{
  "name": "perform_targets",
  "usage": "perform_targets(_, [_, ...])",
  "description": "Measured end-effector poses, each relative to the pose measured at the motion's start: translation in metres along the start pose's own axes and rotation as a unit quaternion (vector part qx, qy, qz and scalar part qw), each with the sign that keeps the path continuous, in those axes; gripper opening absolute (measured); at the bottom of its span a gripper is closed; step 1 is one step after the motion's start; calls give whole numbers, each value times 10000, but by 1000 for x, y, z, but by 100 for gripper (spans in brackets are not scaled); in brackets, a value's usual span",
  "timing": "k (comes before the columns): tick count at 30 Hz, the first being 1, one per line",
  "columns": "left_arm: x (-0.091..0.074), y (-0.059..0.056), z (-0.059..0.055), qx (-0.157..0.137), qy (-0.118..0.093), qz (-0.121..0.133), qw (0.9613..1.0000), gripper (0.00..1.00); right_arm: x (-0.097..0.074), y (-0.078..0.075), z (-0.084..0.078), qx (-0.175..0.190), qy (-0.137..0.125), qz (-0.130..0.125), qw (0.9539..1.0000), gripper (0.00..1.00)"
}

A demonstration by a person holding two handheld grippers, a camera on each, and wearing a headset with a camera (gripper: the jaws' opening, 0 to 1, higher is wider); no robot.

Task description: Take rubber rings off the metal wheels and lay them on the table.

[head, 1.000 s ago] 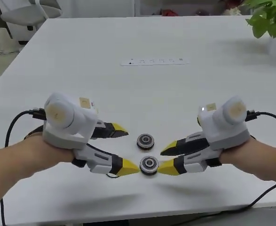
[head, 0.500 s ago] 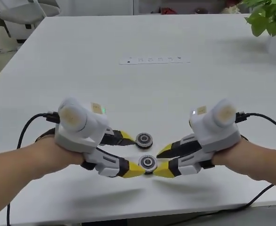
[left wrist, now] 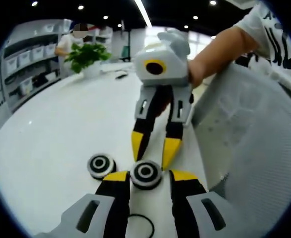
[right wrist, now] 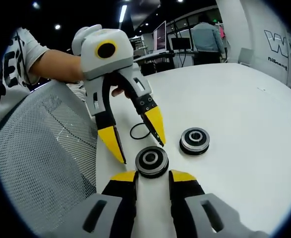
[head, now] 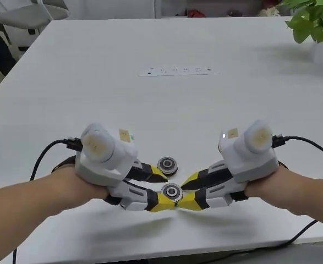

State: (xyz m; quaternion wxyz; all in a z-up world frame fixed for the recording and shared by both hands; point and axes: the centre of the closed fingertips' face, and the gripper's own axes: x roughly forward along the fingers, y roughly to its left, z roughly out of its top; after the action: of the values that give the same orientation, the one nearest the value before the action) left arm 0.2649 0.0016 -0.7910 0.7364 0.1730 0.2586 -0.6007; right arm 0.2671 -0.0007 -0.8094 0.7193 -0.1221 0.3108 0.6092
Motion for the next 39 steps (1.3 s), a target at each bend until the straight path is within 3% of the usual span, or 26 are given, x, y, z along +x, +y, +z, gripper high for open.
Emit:
perform_targets(8, [5, 0, 0, -66, -46, 25, 10000, 23, 0, -1, -2, 53, -8, -6, 10000, 20])
perform_targets(13, [6, 8, -1, -37, -68, 266, 9996, 15, 0, -1, -1, 89, -35, -5, 10000, 19])
perform_targets(16, [6, 7, 0, -70, -105, 296, 9995, 14, 1, 0, -2, -8, 0, -51, 10000, 17])
perform_targets(19, [7, 5, -1, 115, -125, 375, 9992, 14, 1, -1, -2, -5, -2, -59, 10000, 16])
perform_targets(21, [6, 6, 0, -14, -141, 376, 9992, 14, 1, -1, -2, 6, -10, -54, 10000, 16])
perform_targets(29, [5, 6, -1, -30, -203, 408, 9990, 14, 1, -1, -3, 83, -10, -48, 10000, 13])
perform_targets(31, [5, 6, -1, -22, -202, 410, 9990, 14, 0, -4, -5, 24, 59, -126, 9999, 8])
perform_targets(39, [5, 5, -1, 134, -124, 431, 9989, 13, -1, -5, -6, 283, -10, -112, 9995, 0])
